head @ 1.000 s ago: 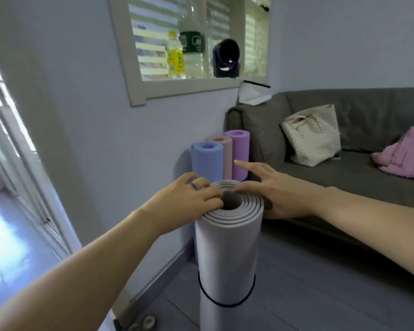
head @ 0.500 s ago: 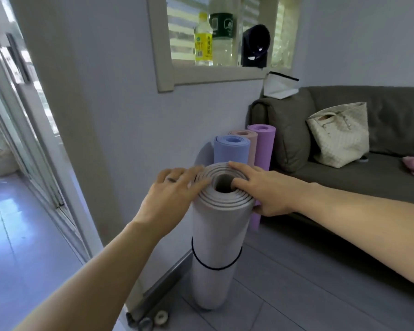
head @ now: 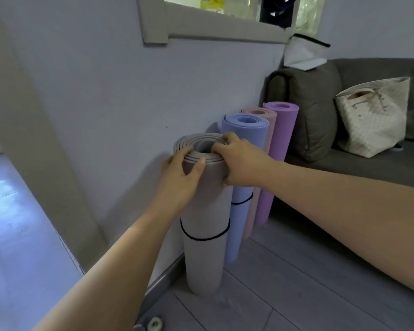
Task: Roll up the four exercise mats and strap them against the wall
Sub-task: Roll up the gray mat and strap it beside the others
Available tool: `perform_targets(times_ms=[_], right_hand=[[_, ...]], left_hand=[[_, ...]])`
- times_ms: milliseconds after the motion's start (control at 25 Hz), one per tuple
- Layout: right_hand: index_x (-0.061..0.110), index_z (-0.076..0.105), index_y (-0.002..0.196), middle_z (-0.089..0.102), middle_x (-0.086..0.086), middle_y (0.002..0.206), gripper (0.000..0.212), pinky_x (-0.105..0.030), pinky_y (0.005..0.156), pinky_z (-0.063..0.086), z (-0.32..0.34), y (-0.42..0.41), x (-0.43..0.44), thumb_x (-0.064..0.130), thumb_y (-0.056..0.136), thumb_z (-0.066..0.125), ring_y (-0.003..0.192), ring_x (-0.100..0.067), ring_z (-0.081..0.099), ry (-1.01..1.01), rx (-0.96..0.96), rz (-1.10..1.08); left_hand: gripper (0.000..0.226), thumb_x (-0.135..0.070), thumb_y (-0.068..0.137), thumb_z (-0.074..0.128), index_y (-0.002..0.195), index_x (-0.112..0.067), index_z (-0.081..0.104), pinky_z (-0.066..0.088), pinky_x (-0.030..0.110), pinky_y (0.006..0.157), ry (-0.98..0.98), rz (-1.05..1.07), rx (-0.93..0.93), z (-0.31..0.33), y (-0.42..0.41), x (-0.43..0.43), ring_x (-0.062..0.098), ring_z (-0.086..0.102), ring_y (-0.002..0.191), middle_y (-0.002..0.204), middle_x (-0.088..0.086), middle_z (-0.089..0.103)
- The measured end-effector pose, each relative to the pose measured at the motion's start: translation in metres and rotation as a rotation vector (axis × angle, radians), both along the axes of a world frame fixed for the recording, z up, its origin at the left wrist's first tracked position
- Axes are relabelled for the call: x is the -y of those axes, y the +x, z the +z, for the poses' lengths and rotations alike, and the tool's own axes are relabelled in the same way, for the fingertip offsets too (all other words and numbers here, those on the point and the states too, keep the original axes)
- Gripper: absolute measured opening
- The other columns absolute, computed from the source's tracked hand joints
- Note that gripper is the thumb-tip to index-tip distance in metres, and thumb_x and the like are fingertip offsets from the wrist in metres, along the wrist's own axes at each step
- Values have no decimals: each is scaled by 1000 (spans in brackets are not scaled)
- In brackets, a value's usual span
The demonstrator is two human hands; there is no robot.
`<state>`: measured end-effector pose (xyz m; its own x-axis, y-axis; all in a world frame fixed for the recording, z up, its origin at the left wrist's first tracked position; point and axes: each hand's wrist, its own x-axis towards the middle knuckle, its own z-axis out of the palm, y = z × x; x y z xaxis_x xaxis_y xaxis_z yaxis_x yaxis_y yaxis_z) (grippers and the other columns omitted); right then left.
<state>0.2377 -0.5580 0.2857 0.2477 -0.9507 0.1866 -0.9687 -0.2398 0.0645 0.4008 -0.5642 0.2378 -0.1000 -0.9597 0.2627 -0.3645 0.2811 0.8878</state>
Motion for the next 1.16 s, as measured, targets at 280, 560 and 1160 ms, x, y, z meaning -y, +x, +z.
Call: perform_targets(times_ms=[280, 560, 1160], right_hand=[[20, 45, 132, 36, -14, 132, 63, -39, 72, 41, 2, 5, 23, 23, 77, 75, 110, -38, 48, -24, -46, -93], [16, 44, 133, 38, -16, 130, 62, -43, 77, 45, -4, 3, 49, 12, 78, 72, 108, -40, 50, -59, -31, -84], [28, 9, 153, 0, -14, 160, 90, -29, 50, 39, -60, -3, -24, 3, 85, 62, 83, -18, 49, -259, 321, -40]], left_hand=[[48, -32, 91, 59, 136, -28, 42, 31, 17, 93, -105, -7, 83, -2, -5, 16, 12, 40, 127, 141, -1, 40], [43, -29, 89, 62, 128, -36, 46, 39, 29, 102, -136, -48, 14, -12, -3, 38, 17, 45, 123, 137, 2, 43], [56, -14, 93, 56, 144, -26, 34, 27, 17, 101, -137, -26, 24, -31, 1, -19, -1, 34, 123, 140, -10, 37]])
